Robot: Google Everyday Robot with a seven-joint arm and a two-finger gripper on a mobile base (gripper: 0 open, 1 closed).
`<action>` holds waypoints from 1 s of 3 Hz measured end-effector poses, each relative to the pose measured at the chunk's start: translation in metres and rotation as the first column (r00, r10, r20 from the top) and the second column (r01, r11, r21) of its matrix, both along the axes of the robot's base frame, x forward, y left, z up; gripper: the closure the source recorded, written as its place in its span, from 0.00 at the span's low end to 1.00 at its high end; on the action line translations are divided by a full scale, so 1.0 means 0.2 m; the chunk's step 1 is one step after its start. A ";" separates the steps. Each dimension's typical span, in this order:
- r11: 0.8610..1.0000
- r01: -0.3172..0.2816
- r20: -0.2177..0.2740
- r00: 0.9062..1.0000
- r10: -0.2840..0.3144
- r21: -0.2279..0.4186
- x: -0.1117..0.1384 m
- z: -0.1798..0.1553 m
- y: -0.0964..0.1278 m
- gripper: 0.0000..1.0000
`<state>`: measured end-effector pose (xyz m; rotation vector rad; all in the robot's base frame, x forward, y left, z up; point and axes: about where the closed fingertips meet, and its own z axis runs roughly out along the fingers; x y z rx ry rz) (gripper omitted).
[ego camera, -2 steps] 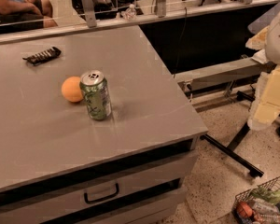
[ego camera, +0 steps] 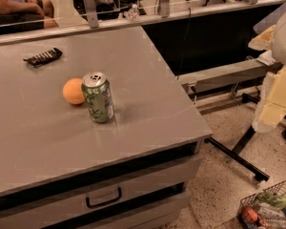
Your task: Move green can near rxbar chocolate
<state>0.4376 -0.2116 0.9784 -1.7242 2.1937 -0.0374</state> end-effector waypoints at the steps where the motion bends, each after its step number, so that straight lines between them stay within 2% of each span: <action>1: 0.993 -0.070 0.021 0.997 0.068 0.093 -0.02 0.01 0.08 0.00; 2: 0.952 -0.188 0.063 0.982 0.178 0.241 -0.07 0.02 0.23 0.00; 3: 0.872 -0.311 0.123 0.950 0.285 0.377 -0.13 0.05 0.41 0.00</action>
Offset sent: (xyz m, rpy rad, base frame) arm -0.0408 0.0995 0.0198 0.5634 -0.0456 0.3775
